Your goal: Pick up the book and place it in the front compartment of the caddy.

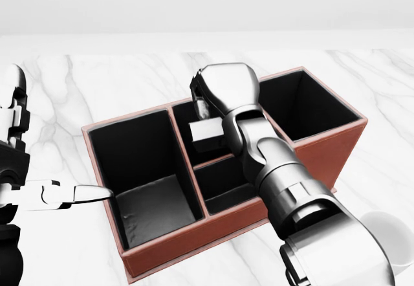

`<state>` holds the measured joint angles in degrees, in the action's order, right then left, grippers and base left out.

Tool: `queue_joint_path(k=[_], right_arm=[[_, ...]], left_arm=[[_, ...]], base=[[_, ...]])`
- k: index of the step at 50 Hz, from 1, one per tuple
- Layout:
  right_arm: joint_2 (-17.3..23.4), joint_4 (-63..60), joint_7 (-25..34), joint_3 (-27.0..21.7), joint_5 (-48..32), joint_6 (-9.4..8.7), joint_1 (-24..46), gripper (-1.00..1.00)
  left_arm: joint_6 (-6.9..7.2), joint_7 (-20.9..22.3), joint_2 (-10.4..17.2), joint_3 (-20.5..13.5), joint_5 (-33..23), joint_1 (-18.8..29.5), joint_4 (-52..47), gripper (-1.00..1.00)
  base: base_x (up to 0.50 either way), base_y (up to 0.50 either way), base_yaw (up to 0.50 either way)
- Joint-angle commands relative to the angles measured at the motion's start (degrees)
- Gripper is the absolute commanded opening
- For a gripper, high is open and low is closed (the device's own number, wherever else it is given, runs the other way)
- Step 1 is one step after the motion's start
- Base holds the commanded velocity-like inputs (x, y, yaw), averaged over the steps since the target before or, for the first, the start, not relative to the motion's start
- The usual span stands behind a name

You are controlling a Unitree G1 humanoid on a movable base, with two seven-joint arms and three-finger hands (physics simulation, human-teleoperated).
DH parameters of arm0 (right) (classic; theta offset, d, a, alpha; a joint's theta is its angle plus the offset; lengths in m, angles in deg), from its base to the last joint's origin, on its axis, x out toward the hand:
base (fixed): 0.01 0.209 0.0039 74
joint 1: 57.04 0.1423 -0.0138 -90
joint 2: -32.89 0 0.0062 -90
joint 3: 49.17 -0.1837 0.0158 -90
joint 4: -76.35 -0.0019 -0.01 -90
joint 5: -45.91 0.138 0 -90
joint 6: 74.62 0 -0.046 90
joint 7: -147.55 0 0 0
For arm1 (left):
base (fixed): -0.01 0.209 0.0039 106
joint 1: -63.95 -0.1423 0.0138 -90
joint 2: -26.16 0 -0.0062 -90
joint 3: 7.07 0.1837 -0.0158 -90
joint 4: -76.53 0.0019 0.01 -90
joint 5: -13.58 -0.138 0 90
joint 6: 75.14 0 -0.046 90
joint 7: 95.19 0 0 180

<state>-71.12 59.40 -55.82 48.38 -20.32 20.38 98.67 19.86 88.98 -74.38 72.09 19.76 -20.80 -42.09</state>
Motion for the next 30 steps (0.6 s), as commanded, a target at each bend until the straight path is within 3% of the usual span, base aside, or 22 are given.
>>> queue_joint_path(k=[1,30], right_arm=[[-0.17,-0.38,-2.61,-0.59,-1.45,0.0,0.2,-1.0],[-0.42,0.16,-3.79,-0.48,-2.72,0.0,-0.34,-1.0]], left_arm=[[0.0,0.02,0.04,-0.07,0.02,0.09,-0.1,1.0],[0.0,0.03,-0.12,0.23,-0.18,-0.17,0.22,1.0]], base=[[0.0,0.0,0.0],[0.0,0.0,0.0]])
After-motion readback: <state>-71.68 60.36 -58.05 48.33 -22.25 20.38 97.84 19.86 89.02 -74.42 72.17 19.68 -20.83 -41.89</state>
